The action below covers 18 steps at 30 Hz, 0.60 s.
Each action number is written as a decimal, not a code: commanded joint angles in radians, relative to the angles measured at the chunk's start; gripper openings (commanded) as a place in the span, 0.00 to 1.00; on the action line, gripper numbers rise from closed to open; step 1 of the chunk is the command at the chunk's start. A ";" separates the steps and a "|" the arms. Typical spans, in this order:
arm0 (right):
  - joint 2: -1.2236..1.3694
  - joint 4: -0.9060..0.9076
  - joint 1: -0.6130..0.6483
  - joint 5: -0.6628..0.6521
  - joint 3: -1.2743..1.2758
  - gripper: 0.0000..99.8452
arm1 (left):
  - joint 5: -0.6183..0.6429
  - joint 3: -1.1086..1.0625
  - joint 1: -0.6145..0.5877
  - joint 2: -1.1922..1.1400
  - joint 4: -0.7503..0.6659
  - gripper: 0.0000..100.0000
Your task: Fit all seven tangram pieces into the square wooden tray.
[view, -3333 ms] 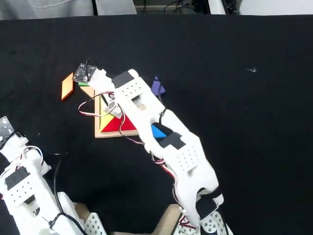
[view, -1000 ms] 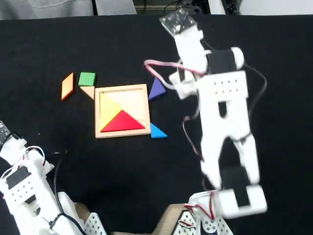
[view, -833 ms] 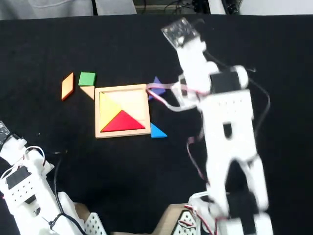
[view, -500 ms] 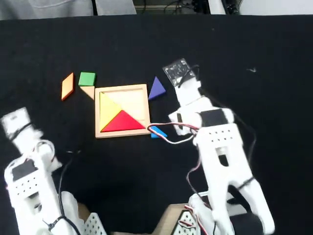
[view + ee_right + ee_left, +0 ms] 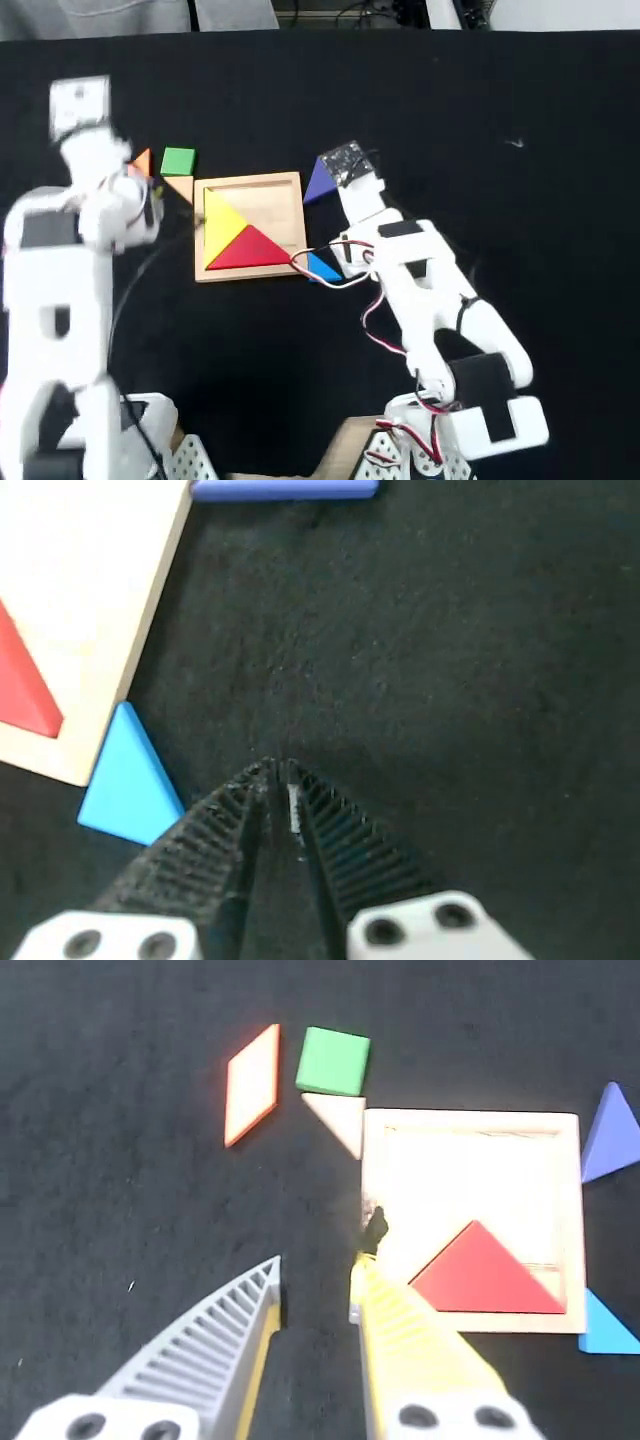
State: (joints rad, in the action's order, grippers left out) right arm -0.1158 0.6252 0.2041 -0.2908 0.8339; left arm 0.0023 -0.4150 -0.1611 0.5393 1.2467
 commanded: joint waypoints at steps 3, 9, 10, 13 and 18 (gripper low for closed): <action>0.010 -0.028 0.012 -0.011 -0.022 0.01 | 0.003 0.503 0.018 -0.439 0.100 0.13; 0.010 -0.029 0.011 -0.012 -0.022 0.01 | -0.028 0.799 -0.097 -0.806 0.100 0.18; 0.010 -0.031 0.011 -0.012 -0.024 0.01 | -0.031 0.839 -0.113 -0.868 0.106 0.21; 0.010 -0.048 0.011 -0.012 -0.021 0.01 | -0.031 0.955 -0.150 -1.025 0.135 0.26; 0.010 -0.049 0.011 -0.012 -0.021 0.01 | -0.038 1.199 -0.203 -1.254 0.133 0.26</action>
State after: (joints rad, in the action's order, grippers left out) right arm -0.1020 0.5930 0.2041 -0.2908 0.8339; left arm -0.0253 0.5501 -0.3222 -0.5930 1.3740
